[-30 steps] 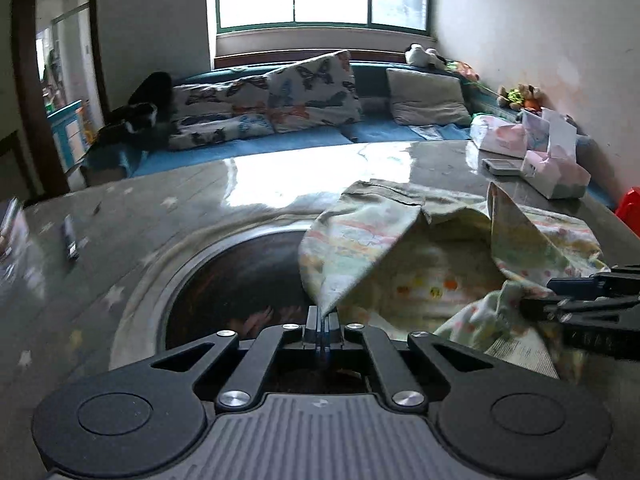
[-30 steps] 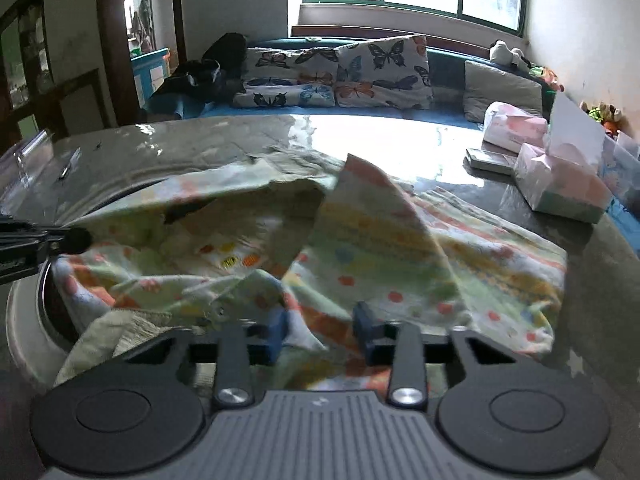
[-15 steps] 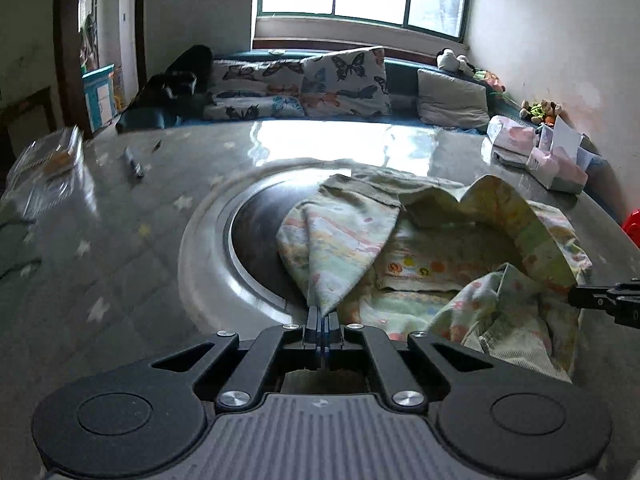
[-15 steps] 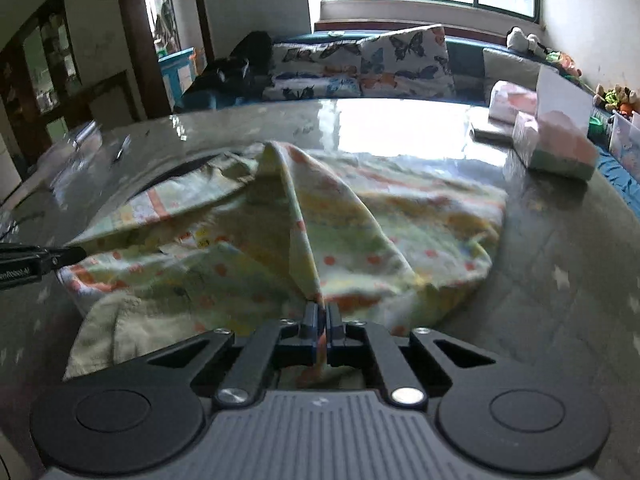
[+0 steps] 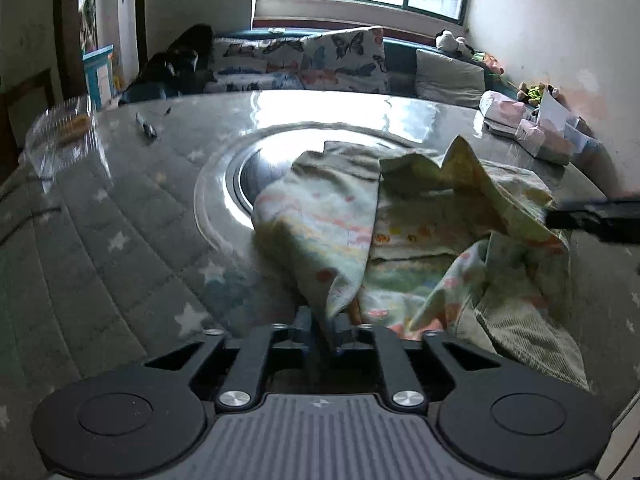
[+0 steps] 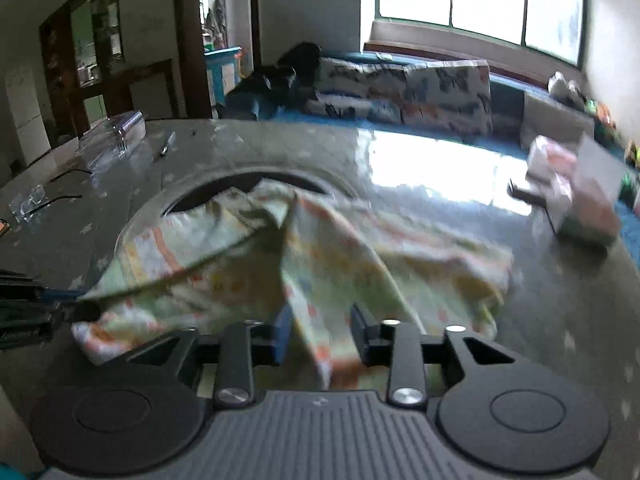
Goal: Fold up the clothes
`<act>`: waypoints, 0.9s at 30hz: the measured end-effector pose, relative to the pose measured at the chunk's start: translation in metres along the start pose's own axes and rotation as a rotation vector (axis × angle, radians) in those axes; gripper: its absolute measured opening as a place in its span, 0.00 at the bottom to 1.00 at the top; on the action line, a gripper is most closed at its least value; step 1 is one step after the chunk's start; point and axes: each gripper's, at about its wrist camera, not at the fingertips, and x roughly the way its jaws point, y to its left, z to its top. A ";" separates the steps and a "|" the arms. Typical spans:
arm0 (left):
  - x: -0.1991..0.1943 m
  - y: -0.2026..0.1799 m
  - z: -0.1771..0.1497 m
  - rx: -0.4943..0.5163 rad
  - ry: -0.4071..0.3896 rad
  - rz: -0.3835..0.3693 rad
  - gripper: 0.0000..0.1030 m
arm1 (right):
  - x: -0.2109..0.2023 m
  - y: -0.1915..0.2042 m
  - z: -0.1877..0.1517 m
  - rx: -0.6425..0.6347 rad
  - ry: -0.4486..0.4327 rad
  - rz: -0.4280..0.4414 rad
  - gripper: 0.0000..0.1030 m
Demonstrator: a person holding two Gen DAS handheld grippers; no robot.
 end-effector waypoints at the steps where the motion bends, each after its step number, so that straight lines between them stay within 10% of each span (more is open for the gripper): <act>1: -0.002 -0.001 0.001 0.011 -0.009 0.005 0.39 | 0.005 0.002 0.005 -0.014 -0.007 -0.010 0.37; 12: -0.006 0.011 0.017 -0.014 -0.065 0.059 0.66 | 0.071 0.018 0.052 -0.113 -0.036 -0.060 0.51; 20: -0.004 0.001 0.030 0.012 -0.093 0.043 0.72 | 0.097 0.009 0.060 -0.093 0.013 -0.066 0.07; 27: 0.023 -0.030 0.044 0.080 -0.099 -0.022 0.72 | 0.063 -0.009 0.054 -0.040 -0.052 -0.091 0.03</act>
